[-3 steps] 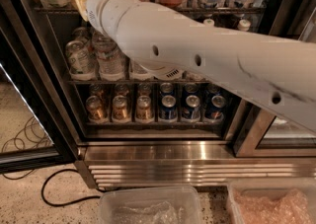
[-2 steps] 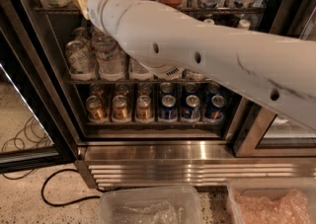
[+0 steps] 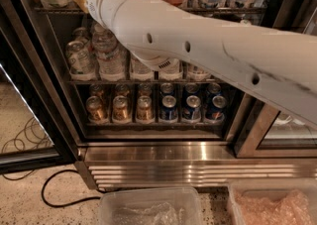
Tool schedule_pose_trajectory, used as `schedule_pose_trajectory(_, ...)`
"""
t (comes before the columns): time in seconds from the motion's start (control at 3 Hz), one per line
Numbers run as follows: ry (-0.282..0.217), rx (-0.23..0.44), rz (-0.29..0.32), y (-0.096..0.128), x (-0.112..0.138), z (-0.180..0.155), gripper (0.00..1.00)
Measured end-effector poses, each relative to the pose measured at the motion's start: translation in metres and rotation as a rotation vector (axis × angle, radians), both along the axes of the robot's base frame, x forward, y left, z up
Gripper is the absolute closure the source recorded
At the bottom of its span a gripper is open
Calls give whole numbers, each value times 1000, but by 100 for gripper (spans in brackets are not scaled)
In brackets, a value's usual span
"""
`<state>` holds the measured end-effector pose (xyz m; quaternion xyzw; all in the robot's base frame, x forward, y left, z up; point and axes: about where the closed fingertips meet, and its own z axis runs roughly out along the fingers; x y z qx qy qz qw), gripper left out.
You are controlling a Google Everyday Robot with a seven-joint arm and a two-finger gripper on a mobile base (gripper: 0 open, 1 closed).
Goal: Pick coke can from top shelf of fridge
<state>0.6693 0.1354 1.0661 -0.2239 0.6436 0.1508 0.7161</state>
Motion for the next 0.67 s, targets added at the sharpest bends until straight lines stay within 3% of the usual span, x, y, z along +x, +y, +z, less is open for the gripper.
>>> schedule_pose_trajectory(0.33,12,18,7,5,24,-5,37)
schedule_pose_trajectory(0.67,14,23,2,5,28,-6,41)
